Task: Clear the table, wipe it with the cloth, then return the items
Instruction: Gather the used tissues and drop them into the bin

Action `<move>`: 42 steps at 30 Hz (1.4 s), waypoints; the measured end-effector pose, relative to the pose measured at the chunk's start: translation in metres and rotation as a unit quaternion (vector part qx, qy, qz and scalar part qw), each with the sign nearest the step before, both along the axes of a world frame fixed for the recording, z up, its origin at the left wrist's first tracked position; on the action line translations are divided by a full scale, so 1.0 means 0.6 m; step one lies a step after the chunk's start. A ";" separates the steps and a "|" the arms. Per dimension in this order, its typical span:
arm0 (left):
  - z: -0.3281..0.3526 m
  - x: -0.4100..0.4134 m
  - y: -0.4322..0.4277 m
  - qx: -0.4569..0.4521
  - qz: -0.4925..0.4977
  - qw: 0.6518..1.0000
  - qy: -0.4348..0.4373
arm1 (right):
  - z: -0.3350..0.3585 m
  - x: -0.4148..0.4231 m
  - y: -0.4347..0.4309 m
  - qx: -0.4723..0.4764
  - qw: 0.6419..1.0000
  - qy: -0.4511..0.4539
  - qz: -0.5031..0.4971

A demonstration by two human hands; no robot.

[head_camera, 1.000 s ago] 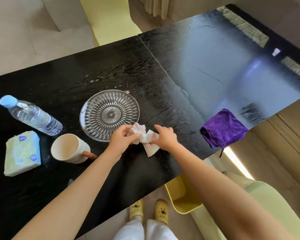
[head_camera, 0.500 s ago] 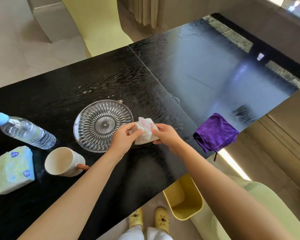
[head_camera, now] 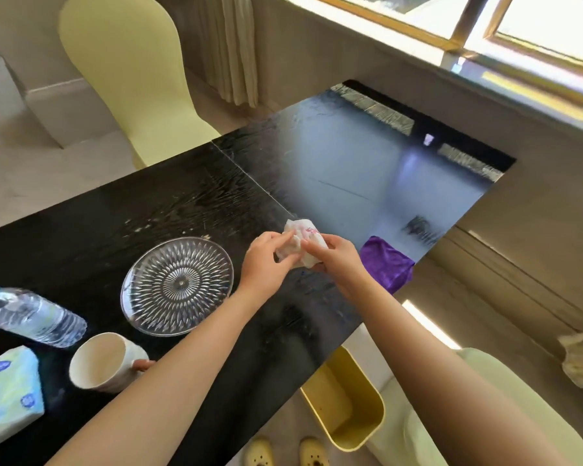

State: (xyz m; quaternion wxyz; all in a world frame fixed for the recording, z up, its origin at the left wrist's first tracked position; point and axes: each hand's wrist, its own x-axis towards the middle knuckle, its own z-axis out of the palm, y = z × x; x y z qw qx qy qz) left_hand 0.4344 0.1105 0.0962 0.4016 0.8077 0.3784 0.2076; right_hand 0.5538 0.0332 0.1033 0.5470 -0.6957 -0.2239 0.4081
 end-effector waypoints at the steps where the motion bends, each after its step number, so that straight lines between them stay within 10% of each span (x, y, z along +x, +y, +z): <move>1: 0.002 0.007 -0.009 0.000 -0.011 1.000 -0.005 | 0.001 0.007 -0.011 -0.005 1.000 -0.011 -0.009; 15: 0.014 0.093 -0.174 -0.022 -0.099 0.994 -0.026 | -0.016 0.087 -0.201 0.003 0.994 -0.077 -0.081; 30: -0.180 0.056 -0.256 -0.135 -0.007 0.989 0.056 | -0.239 0.102 -0.366 -0.059 0.994 0.063 -0.065; 36: -0.274 0.080 -0.220 0.143 -0.070 0.960 0.233 | -0.364 0.098 -0.407 -0.107 0.986 0.092 -0.091; 42: -0.350 0.084 -0.214 0.218 -0.055 0.907 0.356 | -0.511 0.087 -0.411 -0.167 0.971 0.103 -0.134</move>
